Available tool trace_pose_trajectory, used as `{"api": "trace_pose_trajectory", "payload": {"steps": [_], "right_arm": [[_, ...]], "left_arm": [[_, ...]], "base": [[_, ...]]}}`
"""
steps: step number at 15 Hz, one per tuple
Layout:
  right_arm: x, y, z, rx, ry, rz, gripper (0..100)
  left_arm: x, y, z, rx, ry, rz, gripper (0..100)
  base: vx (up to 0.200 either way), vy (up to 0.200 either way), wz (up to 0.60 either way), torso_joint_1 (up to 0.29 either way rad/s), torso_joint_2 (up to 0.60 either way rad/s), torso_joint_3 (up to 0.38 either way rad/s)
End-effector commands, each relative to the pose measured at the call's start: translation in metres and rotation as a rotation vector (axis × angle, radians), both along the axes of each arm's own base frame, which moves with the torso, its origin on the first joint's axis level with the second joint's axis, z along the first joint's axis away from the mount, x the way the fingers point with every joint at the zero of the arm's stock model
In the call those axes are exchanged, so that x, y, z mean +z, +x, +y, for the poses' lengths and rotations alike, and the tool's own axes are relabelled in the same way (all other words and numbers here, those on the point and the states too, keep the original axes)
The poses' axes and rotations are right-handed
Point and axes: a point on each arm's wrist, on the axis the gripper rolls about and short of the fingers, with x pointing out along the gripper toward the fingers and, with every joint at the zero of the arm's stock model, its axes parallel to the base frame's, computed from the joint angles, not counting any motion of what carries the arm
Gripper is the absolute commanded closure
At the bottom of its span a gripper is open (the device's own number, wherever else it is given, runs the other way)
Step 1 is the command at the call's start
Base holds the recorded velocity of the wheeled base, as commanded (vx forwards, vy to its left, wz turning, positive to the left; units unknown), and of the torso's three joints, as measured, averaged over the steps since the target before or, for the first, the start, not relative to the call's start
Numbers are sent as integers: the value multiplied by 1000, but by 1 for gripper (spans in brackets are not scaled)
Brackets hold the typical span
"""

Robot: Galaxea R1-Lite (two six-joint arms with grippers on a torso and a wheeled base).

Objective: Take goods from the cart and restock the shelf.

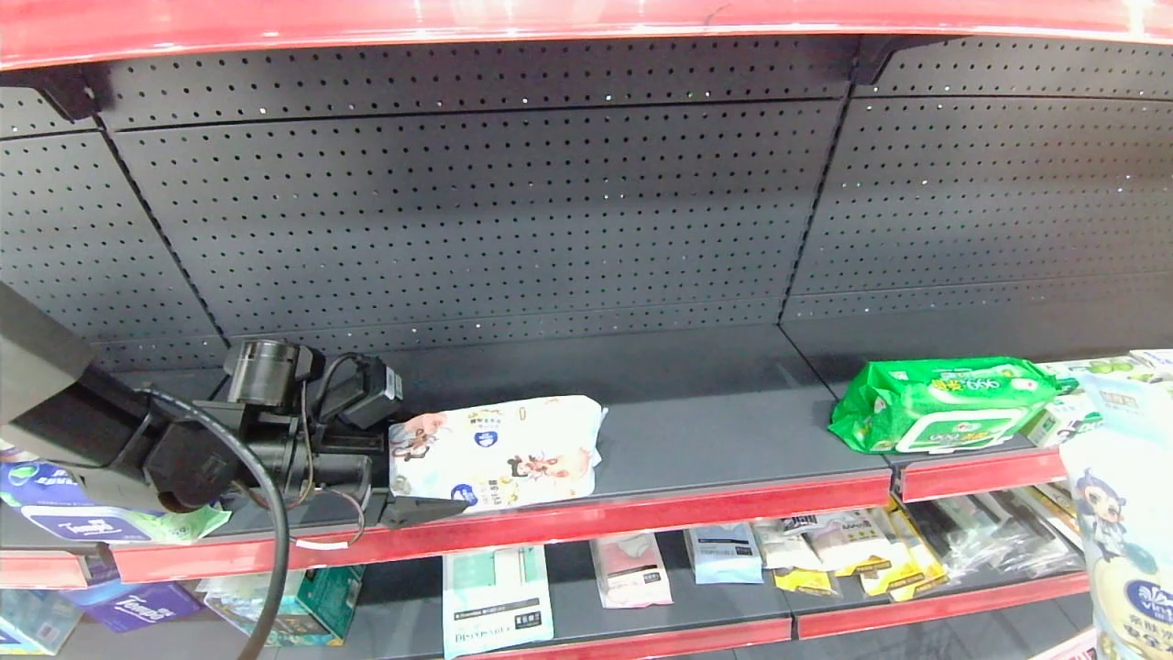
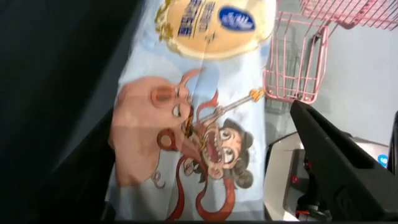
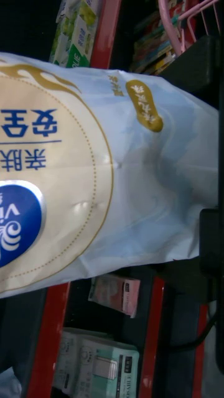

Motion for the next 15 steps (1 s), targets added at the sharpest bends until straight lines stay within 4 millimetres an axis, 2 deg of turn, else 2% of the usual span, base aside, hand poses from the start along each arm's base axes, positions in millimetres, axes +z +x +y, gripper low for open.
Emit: {"api": "trace_pose_trajectory", "payload": {"steps": [1,4,7,10,13,14,15], "right_arm": [[0,0,0,0,-1,1,100],[0,0,0,0,0,1,100],[0,0,0,-1,0,3,100],[0,0,0,-2,3,3,100],[0,0,0,-2,3,2,100],[0,0,0,-2,3,2,100],[0,0,0,-2,3,2,100]], "left_arm": [[9,0,0,-14,-20,-32,0],[28,-1,0,-9,-36,-75,0],[68,-2,-1,33,-98,-109,0],[90,8,1,93,-139,-164,0],[106,17,2,357,-183,-244,0],[108,15,-3,497,-224,-274,0],[111,5,-6,669,-218,-307,0]], "base": [[0,0,0,0,0,0],[0,0,0,0,0,0],[0,0,0,0,0,0],[0,0,0,0,0,0],[0,0,0,0,0,0],[0,0,0,0,0,0],[0,0,0,0,0,0]]}}
